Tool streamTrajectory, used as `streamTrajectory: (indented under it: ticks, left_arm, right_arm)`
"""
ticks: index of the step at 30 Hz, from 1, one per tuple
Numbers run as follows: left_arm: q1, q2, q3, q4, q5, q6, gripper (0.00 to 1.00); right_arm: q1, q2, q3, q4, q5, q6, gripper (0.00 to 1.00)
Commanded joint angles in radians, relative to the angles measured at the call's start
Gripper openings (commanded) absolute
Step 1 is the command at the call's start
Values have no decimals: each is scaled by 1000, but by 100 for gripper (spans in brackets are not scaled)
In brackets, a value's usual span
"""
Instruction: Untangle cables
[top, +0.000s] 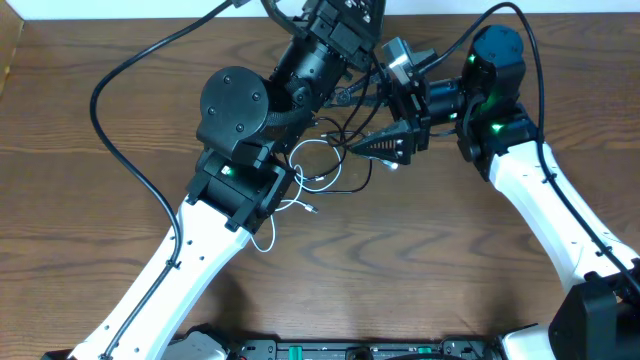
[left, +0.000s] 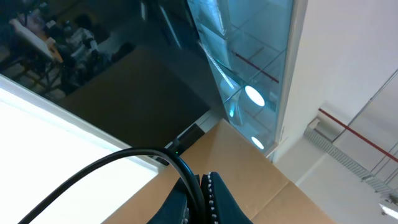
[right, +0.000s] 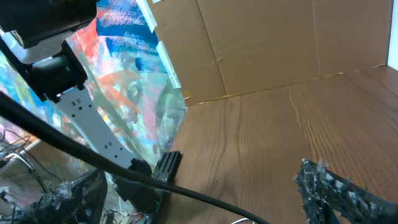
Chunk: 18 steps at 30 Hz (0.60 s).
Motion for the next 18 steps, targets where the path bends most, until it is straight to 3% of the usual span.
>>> streamTrajectory:
  ticks: [1,3,4,6,7,8,11,15,18]
  left_arm:
    - [-2,0,16,6,-21,3,8]
    - [-2,1,16,4,-61,6,8]
    - [-2,2,16,4,-61,6,8]
    - [-2,5,16,-5,-61,6,8]
    - [-2,5,16,-29,-61,6,8]
    - [-2,5,16,-63,-61,6,8]
    - [-1,5,16,-233,-61,81,14]
    - [14,4,16,-550,-61,291,58]
    - [45,4,16,-697,-61,409,66]
  right_arm:
    - [28,-6,10,-1,0,-10,94]
    - [61,-6,10,0,2,-36,92]
    - [75,-6,10,-1,24,-40,86]
    - [98,-6,10,-2,123,-24,53]
    - [99,-6,10,-2,207,33,17]
    - [84,-6,10,-3,316,125,1]
    - [35,-6,10,-101,455,177,1]
    - [-117,-6,10,-338,690,177,1]
    - [-266,-6,29,-373,693,229,1]
